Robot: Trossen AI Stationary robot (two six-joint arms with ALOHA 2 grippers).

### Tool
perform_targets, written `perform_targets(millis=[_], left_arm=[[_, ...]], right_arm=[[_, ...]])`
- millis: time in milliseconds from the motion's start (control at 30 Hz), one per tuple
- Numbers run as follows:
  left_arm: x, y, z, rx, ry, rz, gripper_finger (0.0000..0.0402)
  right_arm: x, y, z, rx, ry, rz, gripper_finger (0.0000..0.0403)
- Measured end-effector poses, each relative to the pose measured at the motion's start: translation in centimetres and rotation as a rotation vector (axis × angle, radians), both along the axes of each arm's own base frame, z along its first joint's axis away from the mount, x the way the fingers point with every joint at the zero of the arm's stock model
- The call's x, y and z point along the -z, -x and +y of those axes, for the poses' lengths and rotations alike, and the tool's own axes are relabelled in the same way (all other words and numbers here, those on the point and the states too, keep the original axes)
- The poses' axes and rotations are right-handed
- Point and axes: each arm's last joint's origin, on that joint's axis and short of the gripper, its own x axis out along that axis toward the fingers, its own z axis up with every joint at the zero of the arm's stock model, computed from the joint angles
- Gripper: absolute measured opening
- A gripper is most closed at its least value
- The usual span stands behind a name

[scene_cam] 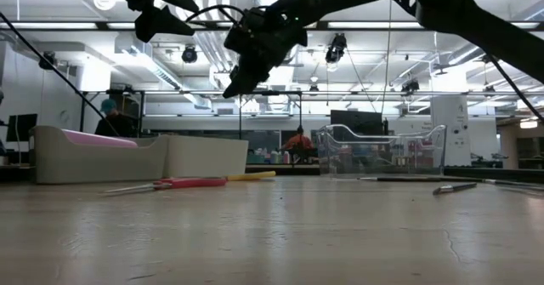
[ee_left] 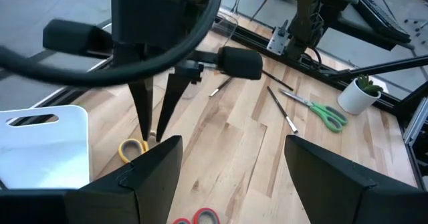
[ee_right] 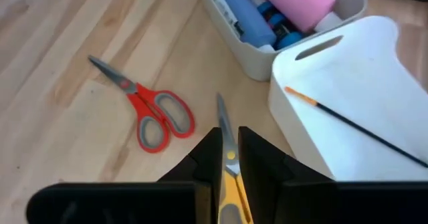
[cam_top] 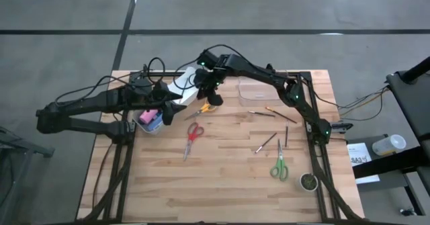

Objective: Pick & Place Paint Supplies
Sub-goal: Put the bottom left silver paint brush into the white bin

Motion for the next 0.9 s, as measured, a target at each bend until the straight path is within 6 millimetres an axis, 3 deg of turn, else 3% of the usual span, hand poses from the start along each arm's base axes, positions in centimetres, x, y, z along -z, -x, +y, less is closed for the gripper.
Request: perform_targets(millis=[233, 467, 667, 900], left_arm=[[0.0, 0.0, 0.0, 0.000, 0.000, 0.000, 0.0271], [0.0, 0.0, 0.0, 0.000, 0.000, 0.000, 0.0271], [0.0, 0.0, 0.0, 0.000, 0.000, 0.000, 0.0271], [0.0, 0.0, 0.0, 0.000, 0.001, 0.001, 0.0271]], right_arm=[[-2.5, 0.9, 0.2, 0.107, 0.047, 0.005, 0.0046], [-5.3, 3.1, 0.3, 0.122, 0.101, 0.020, 0.0045], [-7.3, 4.8, -0.1, 0.179, 0.099, -0.003, 0.0021], [-7.2, 6.9, 0.7, 0.210, 0.131, 0.011, 0.0010]])
